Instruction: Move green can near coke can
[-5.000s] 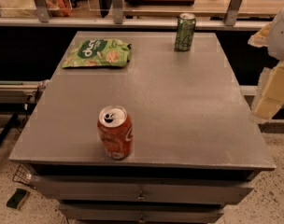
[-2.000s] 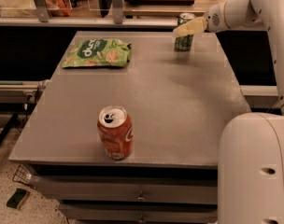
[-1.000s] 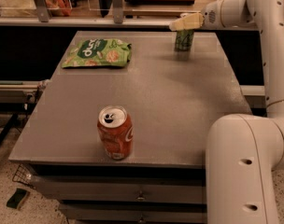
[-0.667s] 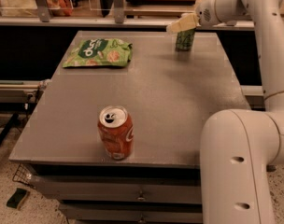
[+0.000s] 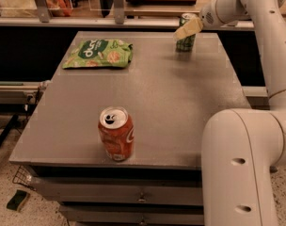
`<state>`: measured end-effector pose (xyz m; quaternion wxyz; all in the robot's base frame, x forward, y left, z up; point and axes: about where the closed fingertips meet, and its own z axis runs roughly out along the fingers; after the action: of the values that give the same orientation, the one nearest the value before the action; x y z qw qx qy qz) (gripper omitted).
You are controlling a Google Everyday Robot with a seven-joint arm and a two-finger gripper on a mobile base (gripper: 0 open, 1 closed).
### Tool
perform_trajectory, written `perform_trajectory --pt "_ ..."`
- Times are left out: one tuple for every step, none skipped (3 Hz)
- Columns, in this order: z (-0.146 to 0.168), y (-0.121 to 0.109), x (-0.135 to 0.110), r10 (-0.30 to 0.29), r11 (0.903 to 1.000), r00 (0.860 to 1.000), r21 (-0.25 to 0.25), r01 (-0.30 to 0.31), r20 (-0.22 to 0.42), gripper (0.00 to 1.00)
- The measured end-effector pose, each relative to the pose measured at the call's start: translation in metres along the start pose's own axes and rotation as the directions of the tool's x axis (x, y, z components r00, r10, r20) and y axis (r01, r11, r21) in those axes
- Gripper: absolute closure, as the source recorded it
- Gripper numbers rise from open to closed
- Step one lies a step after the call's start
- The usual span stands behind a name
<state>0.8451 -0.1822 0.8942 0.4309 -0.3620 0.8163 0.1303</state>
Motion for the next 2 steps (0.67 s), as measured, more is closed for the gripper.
perform_trajectory --pt "-0.0026 -0.0102 0.0064 0.069 0.9971 0.998 0.033 -0.069 0.007 0.00" --pt "-0.0084 -0.0037 0.0071 0.156 0.9875 0.988 0.025 -0.156 0.011 0.23"
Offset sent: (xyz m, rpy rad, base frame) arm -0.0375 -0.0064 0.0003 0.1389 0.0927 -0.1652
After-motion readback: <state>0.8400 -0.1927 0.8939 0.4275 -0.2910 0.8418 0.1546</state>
